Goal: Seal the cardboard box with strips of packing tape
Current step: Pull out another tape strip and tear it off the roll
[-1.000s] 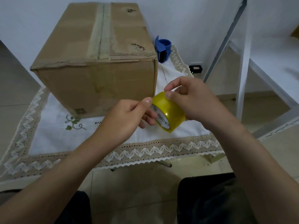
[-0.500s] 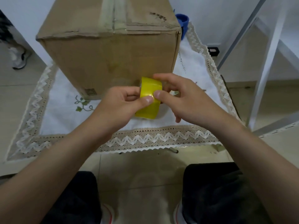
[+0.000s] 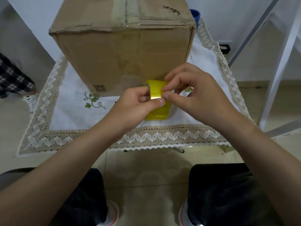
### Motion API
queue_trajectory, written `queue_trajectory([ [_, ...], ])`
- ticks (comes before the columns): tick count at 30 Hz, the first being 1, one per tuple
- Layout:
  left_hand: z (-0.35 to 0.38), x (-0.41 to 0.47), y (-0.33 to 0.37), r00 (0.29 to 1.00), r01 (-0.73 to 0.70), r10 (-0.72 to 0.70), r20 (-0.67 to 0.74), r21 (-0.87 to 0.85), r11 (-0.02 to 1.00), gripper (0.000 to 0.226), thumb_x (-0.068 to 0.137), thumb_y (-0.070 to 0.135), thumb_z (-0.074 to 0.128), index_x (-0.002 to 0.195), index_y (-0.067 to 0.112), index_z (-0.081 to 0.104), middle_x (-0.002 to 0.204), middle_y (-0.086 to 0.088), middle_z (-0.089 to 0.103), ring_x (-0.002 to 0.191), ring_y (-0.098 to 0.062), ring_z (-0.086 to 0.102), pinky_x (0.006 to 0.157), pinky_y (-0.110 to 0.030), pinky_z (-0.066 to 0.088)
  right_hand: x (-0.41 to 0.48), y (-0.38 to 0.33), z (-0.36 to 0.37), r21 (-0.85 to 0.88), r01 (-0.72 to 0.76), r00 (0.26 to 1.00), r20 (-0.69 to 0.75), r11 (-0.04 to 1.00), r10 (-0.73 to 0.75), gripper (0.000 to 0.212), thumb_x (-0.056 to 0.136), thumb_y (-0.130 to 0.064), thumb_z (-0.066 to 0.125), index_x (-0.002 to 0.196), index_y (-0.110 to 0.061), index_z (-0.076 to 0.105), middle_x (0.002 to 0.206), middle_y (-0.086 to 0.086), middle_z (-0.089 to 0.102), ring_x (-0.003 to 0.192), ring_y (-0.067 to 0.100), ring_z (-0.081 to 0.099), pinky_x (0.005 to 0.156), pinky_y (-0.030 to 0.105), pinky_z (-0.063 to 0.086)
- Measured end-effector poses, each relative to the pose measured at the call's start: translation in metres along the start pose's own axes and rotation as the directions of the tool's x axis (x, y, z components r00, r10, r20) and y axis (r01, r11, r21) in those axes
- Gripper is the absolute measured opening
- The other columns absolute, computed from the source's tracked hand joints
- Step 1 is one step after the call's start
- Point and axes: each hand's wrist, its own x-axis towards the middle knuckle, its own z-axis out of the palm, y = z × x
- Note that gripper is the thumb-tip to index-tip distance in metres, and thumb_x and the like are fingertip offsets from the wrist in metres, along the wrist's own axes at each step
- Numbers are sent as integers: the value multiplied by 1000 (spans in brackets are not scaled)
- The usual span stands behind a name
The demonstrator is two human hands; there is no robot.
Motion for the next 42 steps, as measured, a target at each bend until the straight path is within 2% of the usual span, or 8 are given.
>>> queue_trajectory([
  [9, -4, -4, -6, 997, -34, 36, -64, 32, 999, 17, 97, 13, 70, 111, 19, 77, 98, 2, 84, 94, -13, 80, 87, -27, 63, 4, 2, -1, -61, -10, 999, -42, 998, 7, 9, 86, -27, 83, 92, -22, 80, 100, -9, 70, 77, 14, 67, 74, 25, 55],
  [15, -5, -11, -5, 977, -143, 161, -140, 130, 981, 16, 93, 13, 76, 107, 5, 76, 95, -12, 82, 92, -35, 77, 90, -55, 60, 6, -4, 4, -101, 19, 999, -45, 995, -24, 7, 90, -21, 80, 85, -24, 75, 84, -14, 58, 71, -4, 55, 68, 6, 40],
  [24, -2, -14, -7, 967, -181, 216, -135, 233, 955, 15, 93, 14, 76, 104, 3, 73, 86, -14, 80, 84, -45, 74, 79, -59, 60, 7, -1, 9, -194, 58, 998, 51, 979, -49, 14, 101, -18, 62, 91, -27, 60, 87, -19, 47, 76, -9, 50, 69, 9, 37],
  [28, 0, -14, -7, 964, -170, 221, -149, 295, 940, 32, 93, 23, 73, 104, -5, 68, 85, -27, 74, 77, -50, 68, 71, -61, 57, 7, 1, 13, -273, 50, 996, 85, 961, -28, 12, 103, -25, 59, 93, -30, 57, 88, -19, 45, 76, -2, 50, 71, 30, 40],
  [30, -3, -12, -5, 966, -126, 183, -181, 284, 950, 29, 95, 21, 73, 106, -5, 68, 87, -27, 75, 81, -50, 68, 74, -61, 57, 8, 0, 11, -230, 78, 997, 39, 970, -71, 8, 100, -24, 64, 93, -27, 64, 86, -18, 48, 74, -3, 51, 69, 22, 39],
  [35, -9, -11, -6, 965, -111, 173, -197, 294, 949, 11, 94, 18, 74, 103, 13, 78, 81, -3, 82, 81, -32, 76, 80, -51, 63, 9, 7, 6, -247, 103, 994, -7, 963, -108, 17, 92, -27, 77, 108, -25, 76, 85, -18, 56, 71, -11, 53, 67, 13, 39],
  [39, -6, -10, -9, 963, -136, 210, -170, 364, 921, 7, 93, 19, 75, 98, 15, 77, 69, 5, 77, 55, -12, 62, 63, -30, 54, 10, 12, 6, -234, 116, 993, 33, 965, -112, 5, 89, -25, 80, 92, -21, 81, 81, -21, 59, 71, -9, 56, 66, 9, 36],
  [42, -6, -11, -11, 963, -148, 225, -146, 409, 900, 10, 91, 25, 74, 98, 17, 77, 74, -4, 78, 67, -32, 69, 70, -46, 60, 10, 11, 3, -259, 132, 991, 71, 957, -117, 5, 89, -27, 80, 87, -22, 80, 80, -19, 62, 67, -2, 56, 67, 21, 45],
])
